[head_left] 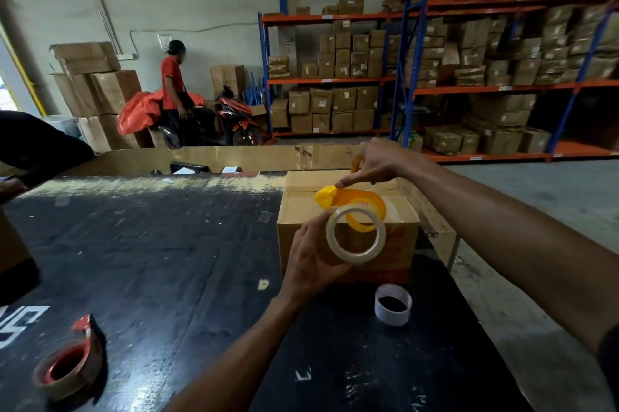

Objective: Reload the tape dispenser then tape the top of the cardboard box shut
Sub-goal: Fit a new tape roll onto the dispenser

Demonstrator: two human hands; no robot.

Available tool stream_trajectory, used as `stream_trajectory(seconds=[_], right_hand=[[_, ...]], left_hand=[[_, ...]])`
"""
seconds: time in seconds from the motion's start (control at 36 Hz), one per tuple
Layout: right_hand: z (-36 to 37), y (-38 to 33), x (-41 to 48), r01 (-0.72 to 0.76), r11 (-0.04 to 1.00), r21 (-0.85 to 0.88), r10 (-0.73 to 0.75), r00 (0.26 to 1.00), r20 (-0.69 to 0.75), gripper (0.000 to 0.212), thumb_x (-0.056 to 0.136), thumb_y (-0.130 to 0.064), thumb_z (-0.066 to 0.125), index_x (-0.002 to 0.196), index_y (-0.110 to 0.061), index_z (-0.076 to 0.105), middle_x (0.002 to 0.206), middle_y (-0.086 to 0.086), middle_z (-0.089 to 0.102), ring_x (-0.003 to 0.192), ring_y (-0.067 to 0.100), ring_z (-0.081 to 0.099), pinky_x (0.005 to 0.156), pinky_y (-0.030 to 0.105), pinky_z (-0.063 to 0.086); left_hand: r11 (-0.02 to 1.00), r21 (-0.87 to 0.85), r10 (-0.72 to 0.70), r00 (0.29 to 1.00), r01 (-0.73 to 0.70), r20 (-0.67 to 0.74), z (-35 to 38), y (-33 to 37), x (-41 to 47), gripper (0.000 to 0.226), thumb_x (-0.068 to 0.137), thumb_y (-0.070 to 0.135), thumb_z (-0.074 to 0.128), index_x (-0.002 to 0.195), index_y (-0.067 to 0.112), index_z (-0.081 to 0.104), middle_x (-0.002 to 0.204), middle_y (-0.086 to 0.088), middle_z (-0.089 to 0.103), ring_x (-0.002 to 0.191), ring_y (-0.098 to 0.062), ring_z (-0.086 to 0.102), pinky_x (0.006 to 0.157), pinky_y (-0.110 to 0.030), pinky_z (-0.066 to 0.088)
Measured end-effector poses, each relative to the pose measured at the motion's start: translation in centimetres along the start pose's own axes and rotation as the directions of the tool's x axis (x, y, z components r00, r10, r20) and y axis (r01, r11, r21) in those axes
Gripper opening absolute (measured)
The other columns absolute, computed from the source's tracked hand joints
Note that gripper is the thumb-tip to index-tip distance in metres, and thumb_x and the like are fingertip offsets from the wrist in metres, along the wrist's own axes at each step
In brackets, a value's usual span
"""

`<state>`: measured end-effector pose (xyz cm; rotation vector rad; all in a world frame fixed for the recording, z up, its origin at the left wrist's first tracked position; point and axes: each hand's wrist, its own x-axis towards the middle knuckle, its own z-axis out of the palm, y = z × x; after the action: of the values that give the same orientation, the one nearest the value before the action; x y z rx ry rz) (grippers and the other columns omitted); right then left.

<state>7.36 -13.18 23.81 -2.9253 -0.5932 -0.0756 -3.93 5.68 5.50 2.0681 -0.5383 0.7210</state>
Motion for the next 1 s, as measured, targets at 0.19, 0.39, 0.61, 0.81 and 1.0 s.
stream_trajectory(seconds=[0.19, 0.39, 0.61, 0.81, 1.0], right_hand=[[-1.3, 0.3, -1.0, 0.009, 0.996, 0.09, -0.008, 1.0, -0.003, 0.065, 0.073, -0.077, 0.073, 0.088, -0.014, 0.079, 0.077, 0.0, 0.077, 0.073, 0.012, 0.075, 0.058, 0.026, 0.05], [-1.1, 1.4, -2.0, 0.004, 0.975, 0.221, -0.005, 1.0, 0.003, 0.076, 0.073, -0.079, 0.071, 0.094, -0.007, 0.081, 0.086, 0.007, 0.08, 0.082, 0.022, 0.076, 0.07, 0.035, 0.06], [-1.5, 1.3, -3.6, 0.0, 0.988, 0.157, 0.022, 0.99, -0.137, 0.074, 0.077, -0.08, 0.066, 0.087, -0.008, 0.081, 0.081, 0.007, 0.079, 0.078, 0.019, 0.073, 0.066, 0.034, 0.055], [-2.3, 1.4, -4.7, 0.037, 0.964, 0.262, 0.002, 0.99, -0.144, 0.067, 0.083, -0.075, 0.066, 0.09, -0.01, 0.081, 0.085, 0.007, 0.078, 0.083, 0.022, 0.073, 0.066, 0.035, 0.056], [-3.4, 1.9, -5.3, 0.062, 0.923, 0.38, -0.041, 0.997, -0.064, 0.074, 0.068, -0.08, 0.07, 0.093, -0.011, 0.079, 0.085, 0.005, 0.079, 0.078, 0.017, 0.079, 0.075, 0.04, 0.066]], left_hand=[[1.0, 0.018, 0.01, 0.996, -0.008, -0.086, 0.6, 1.0, 1.7, 0.1, 0.071, 0.044, 0.092, 0.155, 0.033, 0.039, 0.143, 0.003, 0.055, 0.132, -0.008, 0.049, 0.11, -0.037, 0.045], [0.999, 0.003, 0.032, 0.985, -0.032, -0.17, 1.4, 2.3, 2.5, 0.102, 0.072, 0.044, 0.089, 0.156, 0.033, 0.033, 0.138, -0.002, 0.061, 0.124, -0.013, 0.055, 0.105, -0.036, 0.046], [0.995, -0.095, -0.009, 0.98, -0.011, -0.199, 2.3, 3.8, 2.5, 0.101, 0.072, 0.043, 0.093, 0.155, 0.028, 0.038, 0.133, 0.002, 0.067, 0.081, -0.018, 0.067, 0.071, -0.042, 0.06], [0.989, -0.139, 0.032, 0.985, -0.056, -0.172, 2.2, 4.4, 3.2, 0.102, 0.074, 0.035, 0.094, 0.158, 0.024, 0.036, 0.148, -0.002, 0.061, 0.099, -0.013, 0.072, 0.081, -0.032, 0.063], [0.997, -0.065, 0.038, 0.997, -0.043, -0.072, 1.8, 3.7, 2.9, 0.101, 0.076, 0.04, 0.09, 0.158, 0.032, 0.032, 0.147, -0.003, 0.061, 0.077, -0.009, 0.067, 0.073, -0.022, 0.06]])
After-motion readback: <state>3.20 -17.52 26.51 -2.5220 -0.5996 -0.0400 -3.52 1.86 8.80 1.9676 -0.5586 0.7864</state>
